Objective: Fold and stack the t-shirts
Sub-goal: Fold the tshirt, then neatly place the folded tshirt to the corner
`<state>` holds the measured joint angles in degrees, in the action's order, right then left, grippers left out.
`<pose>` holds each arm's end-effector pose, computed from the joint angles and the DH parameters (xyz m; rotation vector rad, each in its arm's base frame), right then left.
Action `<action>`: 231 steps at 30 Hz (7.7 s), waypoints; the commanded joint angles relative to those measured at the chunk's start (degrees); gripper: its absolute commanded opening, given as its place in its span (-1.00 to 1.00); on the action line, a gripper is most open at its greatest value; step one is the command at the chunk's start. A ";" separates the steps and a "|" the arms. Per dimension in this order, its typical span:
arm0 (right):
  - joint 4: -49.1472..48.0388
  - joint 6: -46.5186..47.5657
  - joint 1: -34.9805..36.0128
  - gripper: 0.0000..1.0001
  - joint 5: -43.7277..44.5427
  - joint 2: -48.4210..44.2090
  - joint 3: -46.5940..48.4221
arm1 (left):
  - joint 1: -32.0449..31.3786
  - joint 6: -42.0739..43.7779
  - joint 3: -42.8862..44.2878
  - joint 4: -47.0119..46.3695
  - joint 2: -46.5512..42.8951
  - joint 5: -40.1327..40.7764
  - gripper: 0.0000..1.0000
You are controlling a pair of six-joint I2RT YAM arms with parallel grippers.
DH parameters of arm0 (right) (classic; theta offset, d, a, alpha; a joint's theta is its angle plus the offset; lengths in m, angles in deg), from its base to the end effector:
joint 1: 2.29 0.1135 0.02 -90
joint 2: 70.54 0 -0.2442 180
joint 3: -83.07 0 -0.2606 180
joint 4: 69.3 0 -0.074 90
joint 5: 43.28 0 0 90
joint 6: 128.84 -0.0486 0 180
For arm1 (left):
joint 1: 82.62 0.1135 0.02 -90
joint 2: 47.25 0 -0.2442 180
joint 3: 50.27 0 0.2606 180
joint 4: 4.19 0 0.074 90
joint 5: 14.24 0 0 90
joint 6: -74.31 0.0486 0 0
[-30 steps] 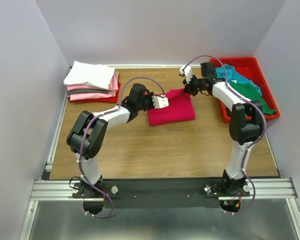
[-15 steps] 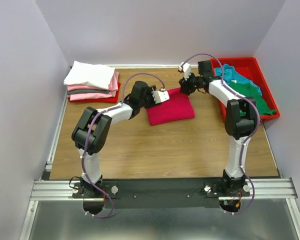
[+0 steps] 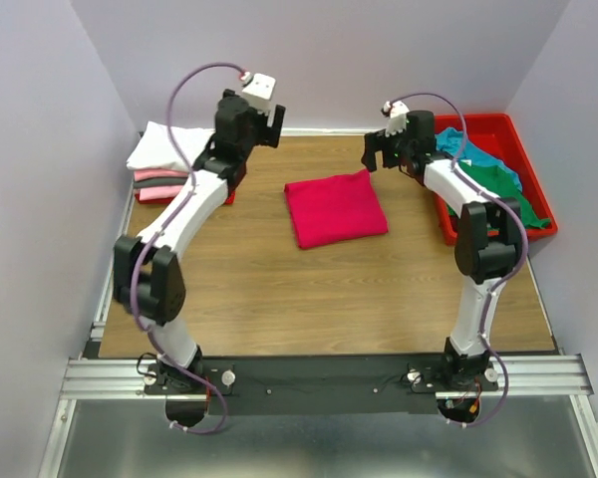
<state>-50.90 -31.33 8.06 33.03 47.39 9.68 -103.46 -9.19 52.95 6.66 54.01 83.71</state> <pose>0.4851 0.1003 0.2180 -0.4662 2.0326 0.2796 0.4218 -0.1534 0.3430 0.3074 1.6973 -0.0652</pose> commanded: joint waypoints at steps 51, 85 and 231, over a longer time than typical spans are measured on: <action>9.95 -11.98 -5.43 0.61 -22.43 3.52 -11.57 | 0.98 -29.09 16.08 29.44 38.14 -25.96 0.70; 16.01 -11.12 -5.60 -0.09 -23.75 9.34 -6.99 | -2.45 -22.68 14.77 27.07 29.02 -21.17 -1.00; 16.98 -2.67 -11.84 0.93 -30.52 -8.33 -12.61 | 6.60 45.96 18.11 5.10 10.72 35.56 -1.00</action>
<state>-34.86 -34.28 -3.21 4.02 41.07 -2.26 -97.56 34.11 68.09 17.61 64.13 120.56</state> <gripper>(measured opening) 0.962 0.077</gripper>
